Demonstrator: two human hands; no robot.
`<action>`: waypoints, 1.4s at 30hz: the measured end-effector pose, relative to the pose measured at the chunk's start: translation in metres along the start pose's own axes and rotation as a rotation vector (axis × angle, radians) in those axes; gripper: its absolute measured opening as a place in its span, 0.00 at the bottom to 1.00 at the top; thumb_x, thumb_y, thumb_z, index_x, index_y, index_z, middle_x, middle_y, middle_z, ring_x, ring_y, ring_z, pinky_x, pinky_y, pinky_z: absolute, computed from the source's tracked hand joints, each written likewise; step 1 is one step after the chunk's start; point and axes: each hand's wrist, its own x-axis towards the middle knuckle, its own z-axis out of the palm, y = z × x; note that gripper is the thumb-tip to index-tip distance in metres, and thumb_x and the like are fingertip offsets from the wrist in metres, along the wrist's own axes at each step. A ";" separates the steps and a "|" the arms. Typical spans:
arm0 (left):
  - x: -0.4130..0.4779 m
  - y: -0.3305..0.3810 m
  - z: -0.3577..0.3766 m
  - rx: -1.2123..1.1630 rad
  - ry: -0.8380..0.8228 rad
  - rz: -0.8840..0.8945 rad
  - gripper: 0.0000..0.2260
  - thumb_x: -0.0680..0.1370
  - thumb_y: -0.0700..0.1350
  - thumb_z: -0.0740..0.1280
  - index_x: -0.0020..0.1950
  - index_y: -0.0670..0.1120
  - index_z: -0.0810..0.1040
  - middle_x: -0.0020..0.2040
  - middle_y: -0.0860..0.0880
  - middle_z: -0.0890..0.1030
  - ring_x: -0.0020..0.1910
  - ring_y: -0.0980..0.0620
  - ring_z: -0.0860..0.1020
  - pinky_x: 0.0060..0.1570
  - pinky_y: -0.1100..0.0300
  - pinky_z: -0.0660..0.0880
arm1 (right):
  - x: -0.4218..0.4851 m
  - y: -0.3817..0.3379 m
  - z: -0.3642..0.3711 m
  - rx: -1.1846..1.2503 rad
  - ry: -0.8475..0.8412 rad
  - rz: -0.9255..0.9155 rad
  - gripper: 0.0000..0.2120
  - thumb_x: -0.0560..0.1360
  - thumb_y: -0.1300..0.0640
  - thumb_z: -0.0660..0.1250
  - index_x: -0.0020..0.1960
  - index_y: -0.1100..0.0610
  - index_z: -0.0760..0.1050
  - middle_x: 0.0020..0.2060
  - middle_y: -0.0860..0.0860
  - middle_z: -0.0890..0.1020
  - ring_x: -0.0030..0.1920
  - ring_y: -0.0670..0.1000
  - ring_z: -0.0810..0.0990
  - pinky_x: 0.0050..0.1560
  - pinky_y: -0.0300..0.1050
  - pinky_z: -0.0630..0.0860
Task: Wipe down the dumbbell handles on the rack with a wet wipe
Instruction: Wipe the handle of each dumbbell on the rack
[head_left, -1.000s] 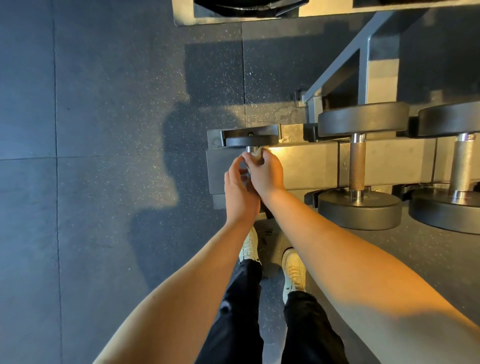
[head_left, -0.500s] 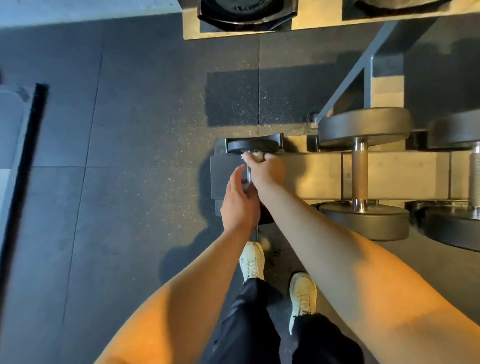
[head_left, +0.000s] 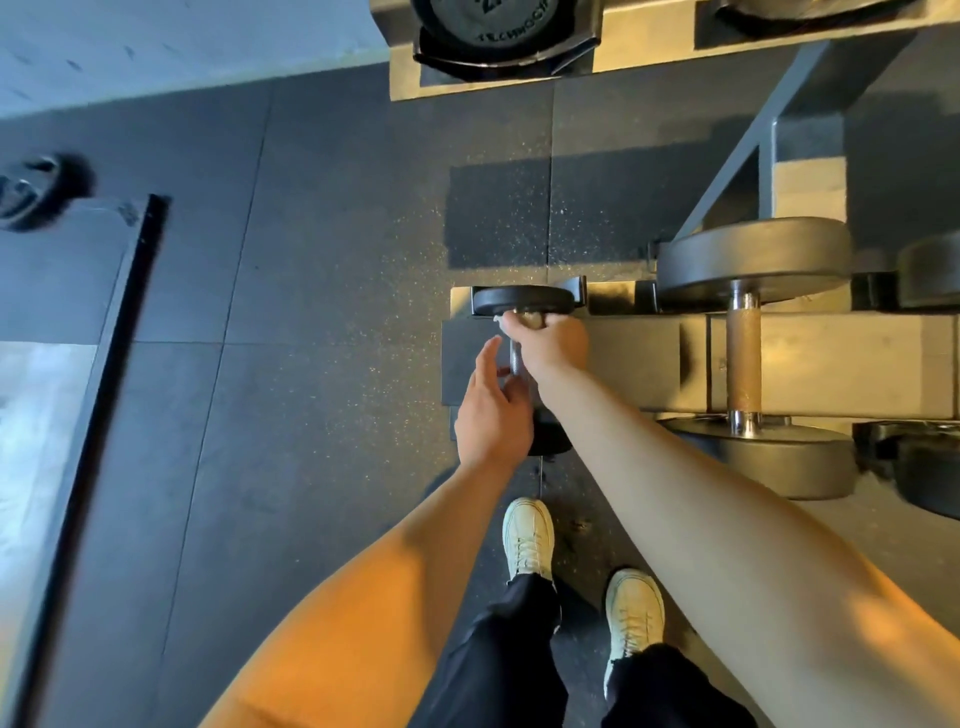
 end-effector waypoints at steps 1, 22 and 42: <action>0.000 0.000 0.001 0.008 0.005 -0.004 0.23 0.85 0.51 0.58 0.79 0.61 0.57 0.68 0.54 0.77 0.60 0.50 0.79 0.60 0.48 0.79 | -0.001 0.003 0.000 -0.003 -0.007 -0.013 0.20 0.76 0.42 0.69 0.52 0.60 0.82 0.44 0.53 0.83 0.44 0.52 0.81 0.42 0.43 0.74; -0.001 0.000 0.005 0.158 0.037 0.127 0.24 0.84 0.49 0.61 0.78 0.60 0.58 0.65 0.53 0.79 0.55 0.50 0.81 0.49 0.52 0.79 | -0.010 0.018 -0.006 -0.033 0.007 -0.148 0.15 0.78 0.45 0.69 0.41 0.56 0.77 0.35 0.46 0.78 0.36 0.46 0.77 0.33 0.35 0.69; 0.000 0.000 0.007 0.137 0.038 0.099 0.24 0.85 0.50 0.59 0.77 0.65 0.56 0.64 0.59 0.77 0.54 0.58 0.78 0.52 0.55 0.77 | -0.004 0.006 0.000 0.005 -0.056 -0.021 0.22 0.79 0.41 0.64 0.58 0.59 0.78 0.52 0.55 0.83 0.52 0.56 0.83 0.54 0.55 0.81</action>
